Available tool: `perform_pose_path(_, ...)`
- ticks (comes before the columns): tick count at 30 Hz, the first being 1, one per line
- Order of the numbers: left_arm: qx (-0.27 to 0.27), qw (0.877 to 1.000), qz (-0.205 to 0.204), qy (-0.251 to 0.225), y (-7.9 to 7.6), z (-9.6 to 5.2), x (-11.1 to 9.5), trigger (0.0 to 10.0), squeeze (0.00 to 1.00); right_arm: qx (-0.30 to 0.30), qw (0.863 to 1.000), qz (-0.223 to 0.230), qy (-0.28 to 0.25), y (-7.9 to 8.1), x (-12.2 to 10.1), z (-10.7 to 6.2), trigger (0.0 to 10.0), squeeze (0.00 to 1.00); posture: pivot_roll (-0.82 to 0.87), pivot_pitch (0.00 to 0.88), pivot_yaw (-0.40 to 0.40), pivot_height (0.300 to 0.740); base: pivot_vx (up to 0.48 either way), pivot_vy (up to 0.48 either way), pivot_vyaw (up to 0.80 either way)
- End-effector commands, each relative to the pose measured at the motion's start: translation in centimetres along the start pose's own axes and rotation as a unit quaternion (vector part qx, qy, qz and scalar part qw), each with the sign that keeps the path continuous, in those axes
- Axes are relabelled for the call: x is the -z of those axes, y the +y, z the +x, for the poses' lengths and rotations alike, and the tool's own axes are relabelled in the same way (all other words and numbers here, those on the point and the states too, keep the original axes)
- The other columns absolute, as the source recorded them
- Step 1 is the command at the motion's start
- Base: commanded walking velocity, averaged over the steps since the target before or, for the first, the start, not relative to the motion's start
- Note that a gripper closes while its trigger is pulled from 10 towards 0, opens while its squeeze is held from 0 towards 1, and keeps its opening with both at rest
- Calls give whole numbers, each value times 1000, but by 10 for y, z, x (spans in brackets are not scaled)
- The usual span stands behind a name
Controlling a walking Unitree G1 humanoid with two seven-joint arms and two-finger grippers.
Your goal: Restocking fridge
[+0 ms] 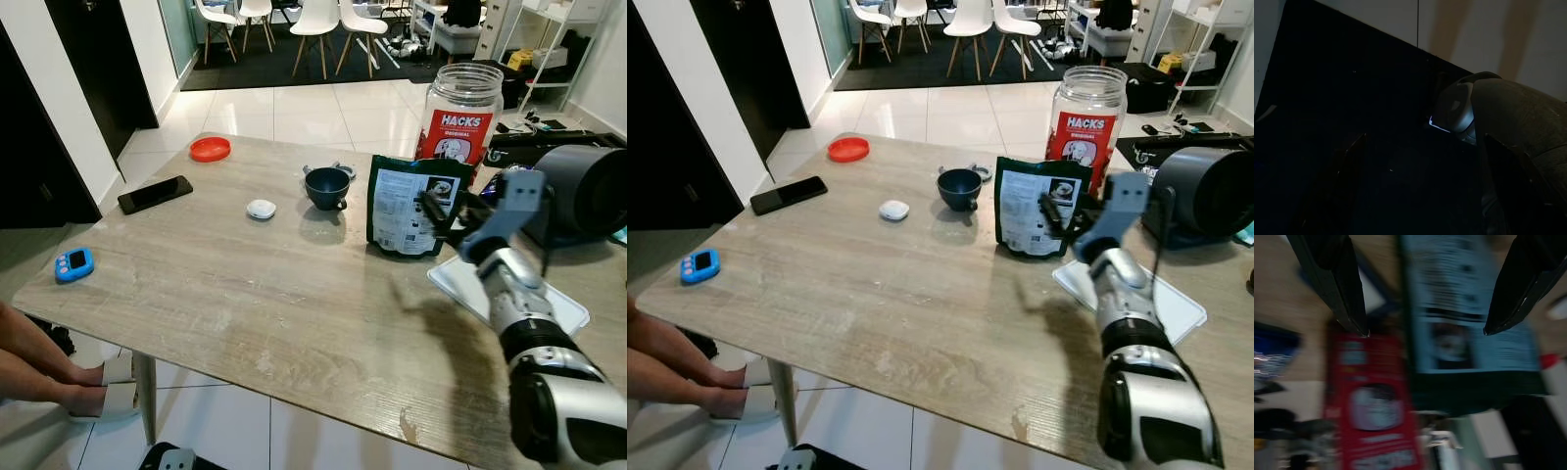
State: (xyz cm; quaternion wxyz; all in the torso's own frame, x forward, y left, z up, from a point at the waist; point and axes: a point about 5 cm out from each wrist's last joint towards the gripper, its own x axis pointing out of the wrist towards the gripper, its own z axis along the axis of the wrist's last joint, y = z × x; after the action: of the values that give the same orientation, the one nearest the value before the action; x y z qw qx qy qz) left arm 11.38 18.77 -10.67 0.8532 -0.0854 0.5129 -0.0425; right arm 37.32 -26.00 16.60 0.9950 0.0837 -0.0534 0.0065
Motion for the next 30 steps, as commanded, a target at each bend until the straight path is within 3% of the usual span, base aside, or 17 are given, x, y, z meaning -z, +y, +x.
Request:
perform_pose_path(1,5,1000,2,16,-1,-2,10,10000,0,19,1000,-1,12,-4,7,-3,10000,0,98,18,20,740,0,0,0)
perform_pose_path(6,6,1000,5,23,0,-4,15,10000,0,33,999,-9,29,-8,13,-6,10000,0,99,31,25,740,0,0,0)
perform_pose_path(11,4,1000,7,25,4,-5,18,10000,0,7,999,18,41,2,18,-3,10000,0,104,42,23,740,0,0,0)
perform_pose_path(14,3,1000,7,24,5,-6,17,10000,0,-18,998,44,38,13,18,1,10000,0,108,50,22,740,0,0,0)
perform_pose_path(18,5,1000,7,22,3,-6,18,10000,0,-54,992,110,12,27,10,9,10000,0,118,68,24,740,0,0,0)
perform_pose_path(30,9,1000,5,26,2,-8,27,10000,0,-74,991,111,7,36,1,16,10000,0,133,100,25,740,0,0,0)
